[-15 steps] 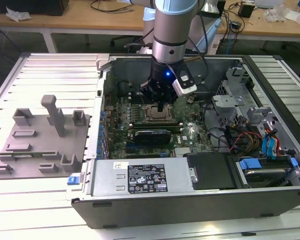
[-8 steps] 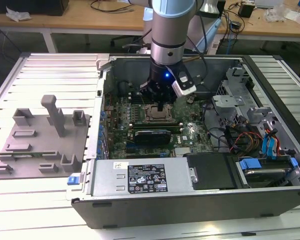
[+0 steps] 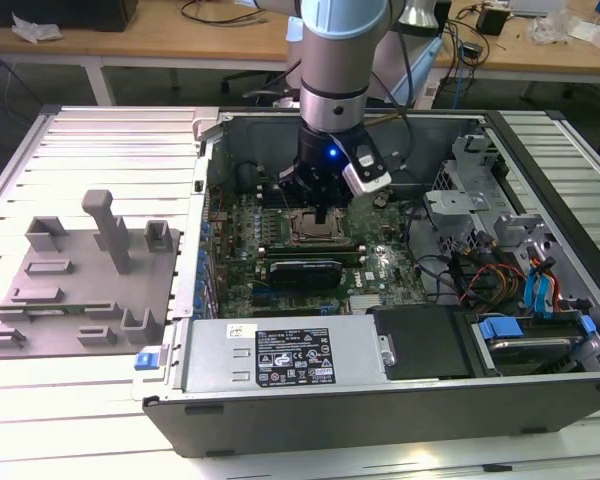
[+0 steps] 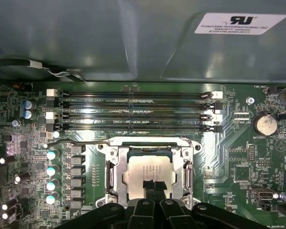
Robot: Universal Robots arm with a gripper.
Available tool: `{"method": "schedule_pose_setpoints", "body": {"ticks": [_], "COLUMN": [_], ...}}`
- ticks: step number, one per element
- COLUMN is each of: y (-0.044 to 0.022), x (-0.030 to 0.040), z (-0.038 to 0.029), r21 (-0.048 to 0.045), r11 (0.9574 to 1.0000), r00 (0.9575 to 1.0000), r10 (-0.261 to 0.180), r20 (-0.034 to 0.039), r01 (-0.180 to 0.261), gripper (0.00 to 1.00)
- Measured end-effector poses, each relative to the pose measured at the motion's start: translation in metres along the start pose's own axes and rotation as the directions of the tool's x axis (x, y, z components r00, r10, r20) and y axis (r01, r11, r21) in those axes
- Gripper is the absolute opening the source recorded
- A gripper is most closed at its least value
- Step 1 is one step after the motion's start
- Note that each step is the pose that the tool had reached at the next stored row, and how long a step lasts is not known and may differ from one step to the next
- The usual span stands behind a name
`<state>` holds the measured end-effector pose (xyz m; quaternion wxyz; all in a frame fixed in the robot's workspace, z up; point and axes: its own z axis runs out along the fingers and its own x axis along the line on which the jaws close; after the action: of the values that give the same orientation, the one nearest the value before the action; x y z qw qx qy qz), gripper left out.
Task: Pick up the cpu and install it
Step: 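Close the cpu cover, then install the first cpu locking lever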
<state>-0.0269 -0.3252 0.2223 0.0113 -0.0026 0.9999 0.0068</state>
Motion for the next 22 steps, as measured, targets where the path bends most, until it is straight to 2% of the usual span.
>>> {"method": "schedule_pose_setpoints", "body": {"ticks": [16,18,22], "y": [0.0000,0.0001,0.0003], "x": [0.0011,0.0010,0.0006], "z": [0.0001,-0.0041,-0.0204], "r21": [-0.0001,-0.0001,-0.0001], "r11": [1.0000,1.0000,1.0000], "r00": [1.0000,1.0000,1.0000], "r10": [0.000,0.000,0.000], "r20": [0.0001,0.0001,0.0001], "r01": [0.000,0.000,0.000], "gripper": [0.11,0.11,0.11]}}
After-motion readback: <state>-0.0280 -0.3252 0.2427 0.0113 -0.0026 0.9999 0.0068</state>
